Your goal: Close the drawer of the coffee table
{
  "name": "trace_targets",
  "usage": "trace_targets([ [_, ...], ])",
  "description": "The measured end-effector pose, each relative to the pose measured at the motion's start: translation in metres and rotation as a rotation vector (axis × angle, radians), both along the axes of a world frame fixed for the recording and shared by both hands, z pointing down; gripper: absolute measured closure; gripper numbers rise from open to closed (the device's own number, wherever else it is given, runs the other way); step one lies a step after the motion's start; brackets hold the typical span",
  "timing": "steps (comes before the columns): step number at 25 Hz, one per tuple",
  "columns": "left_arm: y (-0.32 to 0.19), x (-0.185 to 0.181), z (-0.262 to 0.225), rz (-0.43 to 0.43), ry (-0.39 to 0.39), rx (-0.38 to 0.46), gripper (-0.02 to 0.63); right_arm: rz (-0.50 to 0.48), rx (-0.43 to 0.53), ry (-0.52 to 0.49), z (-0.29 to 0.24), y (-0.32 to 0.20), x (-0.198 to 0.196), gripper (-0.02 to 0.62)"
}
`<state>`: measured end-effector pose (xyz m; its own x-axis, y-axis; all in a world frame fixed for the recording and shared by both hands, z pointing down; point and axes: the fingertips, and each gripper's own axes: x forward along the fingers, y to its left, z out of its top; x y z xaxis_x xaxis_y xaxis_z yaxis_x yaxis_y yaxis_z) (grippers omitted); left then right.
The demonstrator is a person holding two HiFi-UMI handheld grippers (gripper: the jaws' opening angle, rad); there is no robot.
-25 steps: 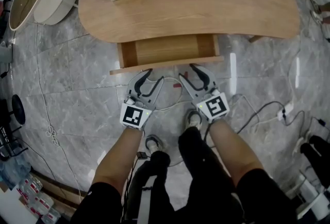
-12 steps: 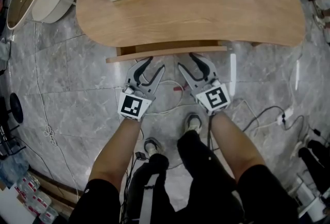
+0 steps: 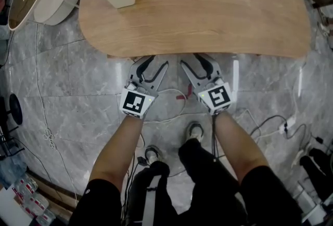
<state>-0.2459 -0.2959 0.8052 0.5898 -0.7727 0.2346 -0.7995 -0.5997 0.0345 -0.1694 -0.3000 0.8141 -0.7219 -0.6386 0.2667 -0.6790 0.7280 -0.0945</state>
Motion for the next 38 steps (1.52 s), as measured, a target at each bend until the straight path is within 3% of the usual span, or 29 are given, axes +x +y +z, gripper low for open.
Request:
trace_targets([
  [9, -0.020, -0.001, -0.002, -0.008, 0.004, -0.002, 0.436, 0.019, 0.002, -0.009, -0.001, -0.021, -0.002, 0.403],
  [15, -0.022, 0.000, 0.006, 0.018, -0.038, 0.010, 0.436, -0.002, 0.022, -0.005, 0.000, -0.023, -0.006, 0.417],
  [23, -0.006, 0.004, 0.011, -0.014, 0.005, -0.037, 0.399, -0.008, -0.014, -0.011, -0.004, -0.004, -0.013, 0.417],
  [30, 0.041, 0.017, -0.023, 0.019, 0.021, -0.053, 0.399, 0.014, -0.029, -0.055, -0.045, 0.045, -0.006, 0.417],
  [38, 0.095, 0.022, -0.120, 0.047, 0.072, -0.034, 0.400, 0.121, -0.028, -0.154, -0.153, 0.098, 0.008, 0.418],
])
